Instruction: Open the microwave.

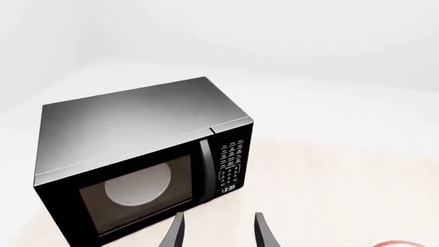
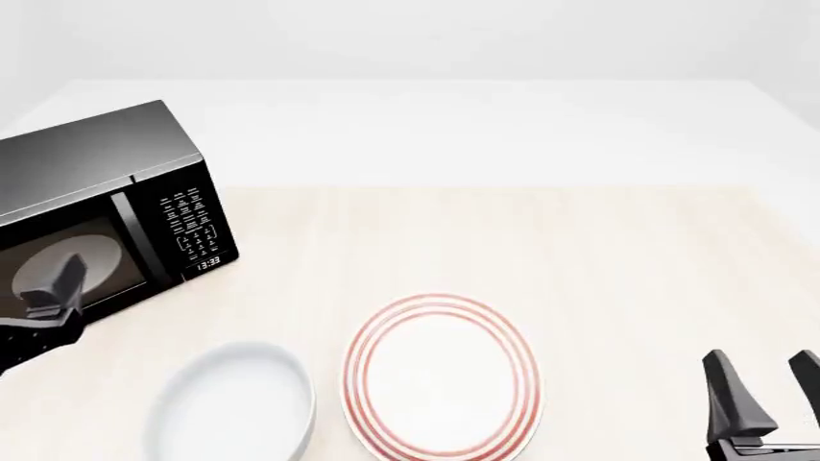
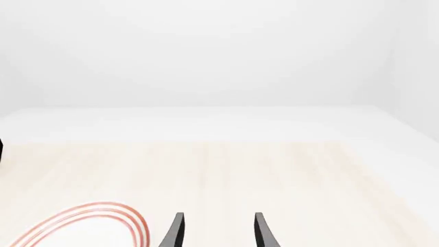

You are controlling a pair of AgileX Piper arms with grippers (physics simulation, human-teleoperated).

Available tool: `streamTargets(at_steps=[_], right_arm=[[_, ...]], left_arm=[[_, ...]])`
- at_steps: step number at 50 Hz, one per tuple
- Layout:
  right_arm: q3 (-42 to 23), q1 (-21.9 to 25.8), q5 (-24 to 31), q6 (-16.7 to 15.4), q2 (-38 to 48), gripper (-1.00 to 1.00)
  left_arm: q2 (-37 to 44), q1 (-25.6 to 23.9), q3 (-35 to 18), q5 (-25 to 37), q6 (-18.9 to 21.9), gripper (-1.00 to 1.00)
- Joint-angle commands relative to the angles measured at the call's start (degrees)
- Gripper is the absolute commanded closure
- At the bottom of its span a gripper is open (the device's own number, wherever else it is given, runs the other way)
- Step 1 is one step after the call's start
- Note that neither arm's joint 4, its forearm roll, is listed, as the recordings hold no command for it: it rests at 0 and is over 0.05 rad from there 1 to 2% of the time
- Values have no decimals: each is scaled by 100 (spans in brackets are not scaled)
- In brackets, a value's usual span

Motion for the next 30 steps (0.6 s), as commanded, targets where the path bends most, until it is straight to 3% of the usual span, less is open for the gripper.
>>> streamTargets(at_steps=[1,30], right_arm=[[0,-1,2,0,-1,-100],[0,1,1,0,-1,-100]], left_arm=[[633,-7,0,-406,17,-100],[1895,-82,-79,-1305,38,-100]])
